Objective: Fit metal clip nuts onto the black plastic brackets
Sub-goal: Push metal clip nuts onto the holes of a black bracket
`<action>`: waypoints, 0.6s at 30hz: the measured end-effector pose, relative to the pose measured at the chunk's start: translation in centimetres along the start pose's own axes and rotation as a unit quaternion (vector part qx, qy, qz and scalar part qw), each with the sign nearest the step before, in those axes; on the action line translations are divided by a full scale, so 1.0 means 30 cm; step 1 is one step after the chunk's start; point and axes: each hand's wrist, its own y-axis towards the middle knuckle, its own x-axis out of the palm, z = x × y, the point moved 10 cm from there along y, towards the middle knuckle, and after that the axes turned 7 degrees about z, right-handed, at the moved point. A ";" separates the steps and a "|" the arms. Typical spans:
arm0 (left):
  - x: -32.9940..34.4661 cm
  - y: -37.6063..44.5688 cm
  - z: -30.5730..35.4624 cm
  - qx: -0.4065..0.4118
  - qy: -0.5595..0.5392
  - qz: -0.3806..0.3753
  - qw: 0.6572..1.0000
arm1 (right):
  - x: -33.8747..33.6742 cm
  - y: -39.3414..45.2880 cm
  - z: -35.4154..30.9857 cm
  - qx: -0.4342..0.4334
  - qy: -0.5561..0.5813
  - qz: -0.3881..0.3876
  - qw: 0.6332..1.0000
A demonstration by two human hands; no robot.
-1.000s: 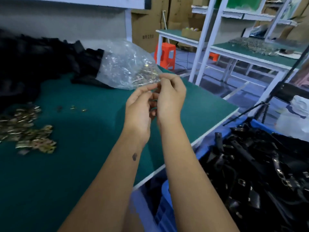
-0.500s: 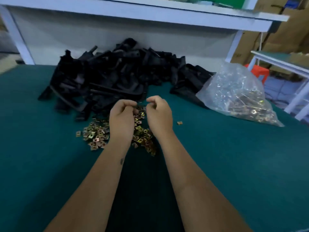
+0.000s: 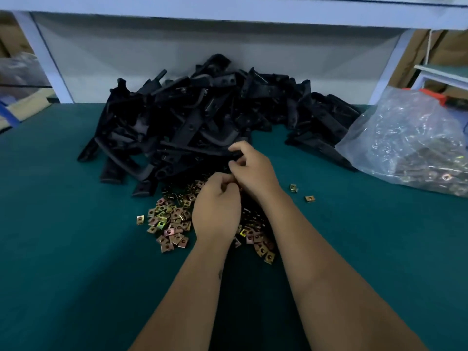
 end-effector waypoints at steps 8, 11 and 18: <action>-0.004 0.001 -0.009 -0.020 -0.002 0.010 1.000 | -0.177 -0.071 0.072 0.098 0.247 0.167 0.950; -0.005 -0.009 0.000 -0.008 0.000 0.012 1.000 | -0.117 -0.083 0.047 0.106 0.250 0.057 0.961; -0.003 -0.015 0.014 0.020 0.010 -0.004 1.000 | -0.024 -0.083 0.017 0.135 0.250 -0.031 0.958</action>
